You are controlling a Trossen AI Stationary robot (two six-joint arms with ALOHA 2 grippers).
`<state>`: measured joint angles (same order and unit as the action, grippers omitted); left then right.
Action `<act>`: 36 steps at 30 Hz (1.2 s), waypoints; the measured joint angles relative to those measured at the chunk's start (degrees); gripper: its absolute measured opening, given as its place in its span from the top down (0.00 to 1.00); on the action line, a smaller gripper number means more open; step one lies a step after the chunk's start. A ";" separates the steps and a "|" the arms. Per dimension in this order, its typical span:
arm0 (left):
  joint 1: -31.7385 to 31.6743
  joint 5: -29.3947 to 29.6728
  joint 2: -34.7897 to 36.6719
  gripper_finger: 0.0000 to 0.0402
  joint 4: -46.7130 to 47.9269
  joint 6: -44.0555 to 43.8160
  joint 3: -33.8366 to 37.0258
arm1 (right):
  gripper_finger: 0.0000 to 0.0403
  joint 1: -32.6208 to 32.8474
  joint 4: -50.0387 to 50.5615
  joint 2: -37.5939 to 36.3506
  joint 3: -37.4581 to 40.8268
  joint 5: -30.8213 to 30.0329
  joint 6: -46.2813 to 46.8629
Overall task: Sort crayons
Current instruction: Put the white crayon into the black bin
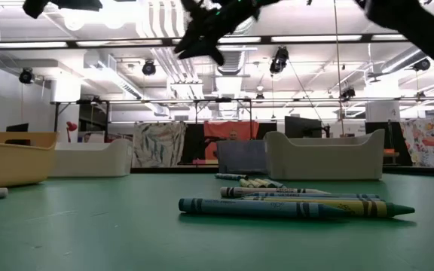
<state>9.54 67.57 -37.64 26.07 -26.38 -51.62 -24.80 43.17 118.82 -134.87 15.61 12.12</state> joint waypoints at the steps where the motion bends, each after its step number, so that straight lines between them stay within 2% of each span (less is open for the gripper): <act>1: -0.70 -0.08 -0.81 0.91 -0.65 -0.23 0.00 | 0.81 -0.15 3.09 -0.99 0.00 -0.40 0.10; 5: -4.45 -3.28 -4.61 0.91 -1.25 -0.26 0.00 | 0.84 -0.83 14.15 -3.78 0.03 -1.04 -0.55; 8: -8.06 -7.91 -7.65 0.91 -1.55 -0.21 0.00 | 0.85 -0.81 18.94 -4.93 0.07 -1.86 -0.60; 15: -19.82 -26.08 -12.42 0.91 -3.95 -0.01 0.00 | 0.88 -2.77 28.56 -7.91 0.07 -2.19 0.66; 22: -29.93 -41.63 -14.00 0.91 -3.18 6.98 0.00 | 0.90 -3.27 39.89 -9.67 0.07 -1.58 6.91; 24: -31.99 -44.34 -14.48 0.91 -3.21 8.92 0.00 | 0.91 -2.17 42.62 -9.88 0.07 0.24 8.85; 30: -35.08 -46.75 -15.62 0.91 -4.04 19.03 -1.10 | 0.91 4.35 46.69 -11.40 0.12 3.90 16.87; 33: -35.71 -50.94 -16.57 0.91 -4.90 23.12 -2.83 | 0.91 7.86 46.76 -11.68 0.15 8.67 22.98; 36: -35.71 -55.16 -17.82 0.91 -4.60 25.71 -4.27 | 0.91 12.05 46.79 -11.71 0.15 9.46 28.34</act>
<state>-26.17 12.41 -55.45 21.48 -0.66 -55.88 -12.75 89.95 107.11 -134.72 25.07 40.46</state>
